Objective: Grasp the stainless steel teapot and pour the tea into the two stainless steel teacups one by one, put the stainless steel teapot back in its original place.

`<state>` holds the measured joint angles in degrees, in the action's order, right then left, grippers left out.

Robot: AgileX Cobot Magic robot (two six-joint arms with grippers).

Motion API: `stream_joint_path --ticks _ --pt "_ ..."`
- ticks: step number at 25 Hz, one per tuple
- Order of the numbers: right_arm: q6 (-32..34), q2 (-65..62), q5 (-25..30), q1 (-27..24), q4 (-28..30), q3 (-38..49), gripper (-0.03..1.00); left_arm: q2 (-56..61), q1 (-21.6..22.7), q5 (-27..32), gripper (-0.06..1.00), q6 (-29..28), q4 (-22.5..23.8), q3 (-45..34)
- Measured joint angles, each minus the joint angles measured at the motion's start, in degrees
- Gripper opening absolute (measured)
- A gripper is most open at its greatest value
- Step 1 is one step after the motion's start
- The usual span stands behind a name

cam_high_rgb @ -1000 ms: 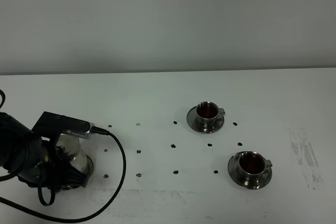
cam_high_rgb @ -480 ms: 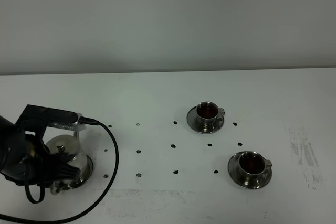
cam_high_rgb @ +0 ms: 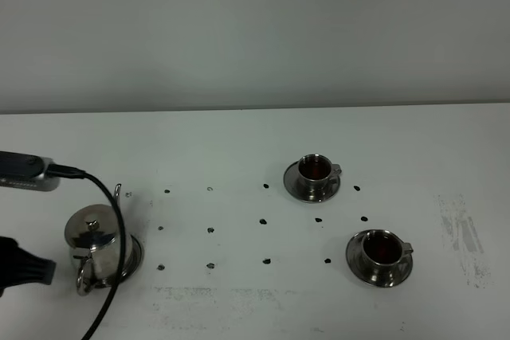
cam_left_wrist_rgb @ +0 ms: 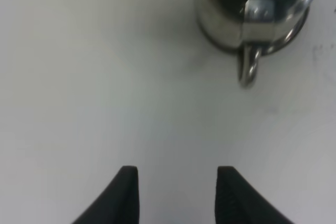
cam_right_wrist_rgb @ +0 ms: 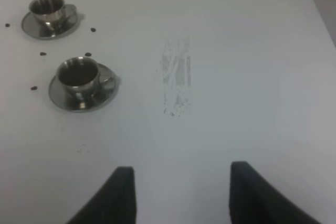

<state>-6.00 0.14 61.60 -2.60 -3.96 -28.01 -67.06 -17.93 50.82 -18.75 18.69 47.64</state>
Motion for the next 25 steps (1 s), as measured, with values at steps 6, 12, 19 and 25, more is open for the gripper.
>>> stream_joint_path --ticks 6,12,19,25 --pt "0.0 0.0 0.0 0.0 0.0 0.0 0.43 10.8 0.0 13.3 0.21 0.4 1.5 0.0" --pt "0.0 0.0 0.0 0.0 0.0 0.0 0.43 24.8 0.0 16.8 0.01 4.4 -1.8 0.0" --pt "0.0 0.0 0.0 0.0 0.0 0.0 0.43 39.3 0.0 16.7 0.01 10.0 -10.4 -1.8" --pt "0.0 0.0 0.0 0.0 0.0 0.0 0.43 46.6 0.0 16.7 0.01 9.6 -11.3 -11.4"
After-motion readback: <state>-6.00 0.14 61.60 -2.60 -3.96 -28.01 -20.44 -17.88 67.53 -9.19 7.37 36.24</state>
